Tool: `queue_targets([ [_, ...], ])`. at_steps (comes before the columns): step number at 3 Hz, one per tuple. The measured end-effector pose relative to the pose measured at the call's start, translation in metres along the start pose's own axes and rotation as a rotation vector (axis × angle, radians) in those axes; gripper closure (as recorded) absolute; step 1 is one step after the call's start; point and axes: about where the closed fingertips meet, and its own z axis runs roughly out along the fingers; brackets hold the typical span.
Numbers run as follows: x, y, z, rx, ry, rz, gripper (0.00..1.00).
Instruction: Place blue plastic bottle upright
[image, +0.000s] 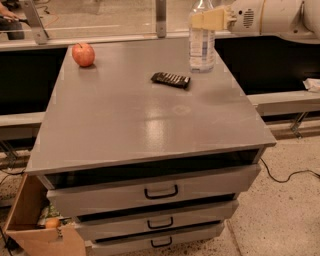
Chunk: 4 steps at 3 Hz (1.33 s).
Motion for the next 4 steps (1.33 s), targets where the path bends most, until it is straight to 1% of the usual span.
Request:
queue_targets([
  [1, -0.001, -0.002, 0.004, 0.014, -0.003, -0.094, 1.00],
  [2, 0.003, -0.008, 0.011, 0.042, -0.005, -0.113, 1.00],
  [3, -0.006, -0.009, 0.014, 0.109, 0.025, -0.172, 1.00],
  [4, -0.019, -0.001, 0.007, 0.165, 0.075, -0.263, 1.00],
])
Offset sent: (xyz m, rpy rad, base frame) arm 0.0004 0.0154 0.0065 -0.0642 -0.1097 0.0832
